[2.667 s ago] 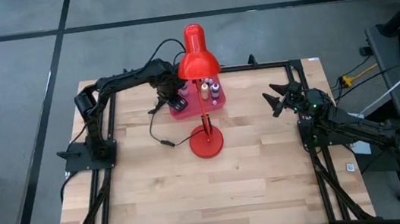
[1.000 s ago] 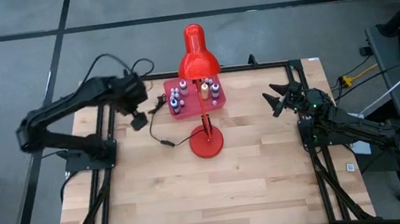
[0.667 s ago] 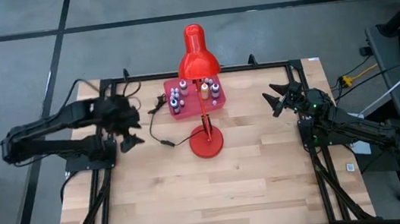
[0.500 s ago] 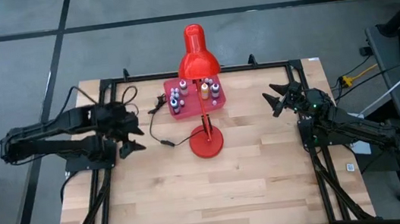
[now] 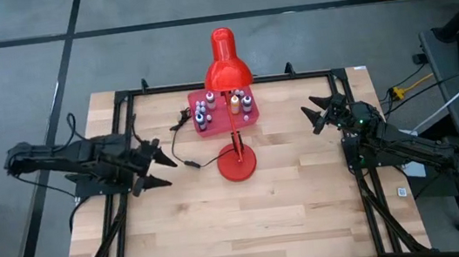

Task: Pick & Place food coloring
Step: Return to Home Position

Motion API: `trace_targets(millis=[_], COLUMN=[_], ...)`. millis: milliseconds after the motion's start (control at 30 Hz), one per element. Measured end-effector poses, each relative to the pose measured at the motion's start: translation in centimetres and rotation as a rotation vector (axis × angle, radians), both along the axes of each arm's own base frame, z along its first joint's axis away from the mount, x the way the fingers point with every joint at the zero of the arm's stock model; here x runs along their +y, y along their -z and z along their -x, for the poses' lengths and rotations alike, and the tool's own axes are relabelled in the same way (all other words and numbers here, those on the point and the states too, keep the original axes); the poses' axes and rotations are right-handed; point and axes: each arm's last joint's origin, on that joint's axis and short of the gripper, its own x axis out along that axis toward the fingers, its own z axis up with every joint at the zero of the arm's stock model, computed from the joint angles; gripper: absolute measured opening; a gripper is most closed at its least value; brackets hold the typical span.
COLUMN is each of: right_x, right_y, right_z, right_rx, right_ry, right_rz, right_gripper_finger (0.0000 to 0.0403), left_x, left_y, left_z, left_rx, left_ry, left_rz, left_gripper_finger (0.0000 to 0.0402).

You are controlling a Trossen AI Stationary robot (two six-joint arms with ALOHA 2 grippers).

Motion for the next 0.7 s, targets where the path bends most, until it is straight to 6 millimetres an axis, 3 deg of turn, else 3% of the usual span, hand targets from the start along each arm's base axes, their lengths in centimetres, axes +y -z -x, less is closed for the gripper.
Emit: trace_targets(millis=[200,467,700], right_x=[0.0,0.0,0.0], right_y=[0.0,0.0,0.0], right_z=[0.0,0.0,0.0], right_rx=[-0.001,0.0,-0.001], right_ry=[0.0,0.0,0.0], right_rz=[-0.001,0.0,0.0], right_gripper_finger=[0.0306,0.0306,0.0306], left_x=[-0.1,-0.6,-0.7], left_y=[2.0,4.3,4.8], left_z=[0.8,1.7,2.3], left_rx=[-0.129,-0.245,-0.355], left_ry=[-0.103,-0.055,-0.035], left_rz=[0.004,0.019,-0.039], left_gripper_finger=[0.0316,0.0316,0.0316])
